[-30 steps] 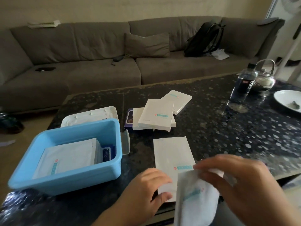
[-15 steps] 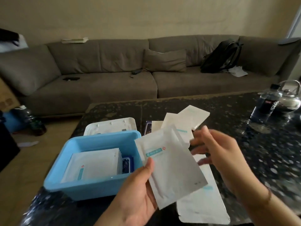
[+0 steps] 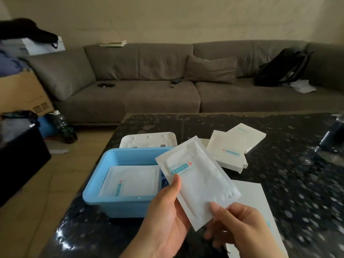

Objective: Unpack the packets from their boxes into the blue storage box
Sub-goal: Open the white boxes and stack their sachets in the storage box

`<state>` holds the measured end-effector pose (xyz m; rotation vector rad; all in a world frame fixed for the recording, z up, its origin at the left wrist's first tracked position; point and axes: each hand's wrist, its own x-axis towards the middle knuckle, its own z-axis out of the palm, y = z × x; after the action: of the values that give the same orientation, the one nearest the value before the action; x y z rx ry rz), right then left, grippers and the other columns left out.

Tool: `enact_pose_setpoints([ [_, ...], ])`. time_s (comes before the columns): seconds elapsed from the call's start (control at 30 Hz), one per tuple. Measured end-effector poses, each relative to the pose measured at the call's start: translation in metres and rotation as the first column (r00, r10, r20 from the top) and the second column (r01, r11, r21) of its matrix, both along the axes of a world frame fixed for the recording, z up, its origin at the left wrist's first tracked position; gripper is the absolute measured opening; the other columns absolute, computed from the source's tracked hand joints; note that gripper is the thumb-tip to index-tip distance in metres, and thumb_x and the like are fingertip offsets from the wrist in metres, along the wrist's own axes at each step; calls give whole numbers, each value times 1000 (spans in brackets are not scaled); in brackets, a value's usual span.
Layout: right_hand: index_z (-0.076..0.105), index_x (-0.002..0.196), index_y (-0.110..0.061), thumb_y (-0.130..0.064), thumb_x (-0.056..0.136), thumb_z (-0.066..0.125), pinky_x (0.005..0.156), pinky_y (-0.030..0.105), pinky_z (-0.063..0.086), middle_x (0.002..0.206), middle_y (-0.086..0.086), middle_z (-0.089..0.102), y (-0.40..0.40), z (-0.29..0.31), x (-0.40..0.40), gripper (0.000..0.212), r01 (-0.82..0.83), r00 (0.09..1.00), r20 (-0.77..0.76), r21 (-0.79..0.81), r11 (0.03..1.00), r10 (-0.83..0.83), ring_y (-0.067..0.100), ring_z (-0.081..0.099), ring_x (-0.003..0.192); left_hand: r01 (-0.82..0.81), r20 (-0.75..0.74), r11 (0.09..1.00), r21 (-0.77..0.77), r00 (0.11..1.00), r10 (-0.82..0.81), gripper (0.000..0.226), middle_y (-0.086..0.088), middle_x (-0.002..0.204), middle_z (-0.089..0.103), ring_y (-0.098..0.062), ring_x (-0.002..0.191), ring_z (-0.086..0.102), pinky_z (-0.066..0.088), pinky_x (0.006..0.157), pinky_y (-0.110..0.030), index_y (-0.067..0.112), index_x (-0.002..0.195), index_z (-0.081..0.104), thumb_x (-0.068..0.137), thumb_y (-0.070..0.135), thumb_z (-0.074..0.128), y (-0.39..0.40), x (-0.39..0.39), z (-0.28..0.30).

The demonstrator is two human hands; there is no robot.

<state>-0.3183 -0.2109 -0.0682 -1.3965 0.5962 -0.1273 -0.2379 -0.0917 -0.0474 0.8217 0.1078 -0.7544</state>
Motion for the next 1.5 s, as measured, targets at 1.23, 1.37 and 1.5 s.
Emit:
enact_pose_setpoints([
  [1.23, 78, 94, -5, -21, 80, 61, 71, 41, 61, 98, 16, 75, 4, 24, 49, 27, -188, 973, 147, 72, 980, 176, 32, 74, 87, -44, 278, 966, 254, 960, -29, 25, -11, 107, 75, -28, 101, 72, 57, 81, -47, 24, 113, 70, 90, 29, 62, 89, 74, 15],
  [1.37, 75, 95, -5, -24, 81, 61, 61, 35, 62, 91, 11, 77, 11, 37, 71, 27, -188, 977, 94, -29, 982, 190, 25, 75, 82, -103, 405, 922, 372, 912, -62, 34, -15, 98, 76, -24, 84, 74, 57, 67, -33, 5, 102, 74, 78, 28, 69, 104, 100, 23],
  [1.5, 72, 95, -4, -25, 84, 62, 56, 33, 60, 85, 6, 77, 19, 48, 98, 26, -217, 974, 43, -122, 969, 223, 22, 75, 77, -156, 441, 852, 500, 892, -96, 23, -9, 76, 75, -15, 60, 67, 50, 46, -21, 3, 88, 76, 82, 25, 71, 117, 130, 30],
])
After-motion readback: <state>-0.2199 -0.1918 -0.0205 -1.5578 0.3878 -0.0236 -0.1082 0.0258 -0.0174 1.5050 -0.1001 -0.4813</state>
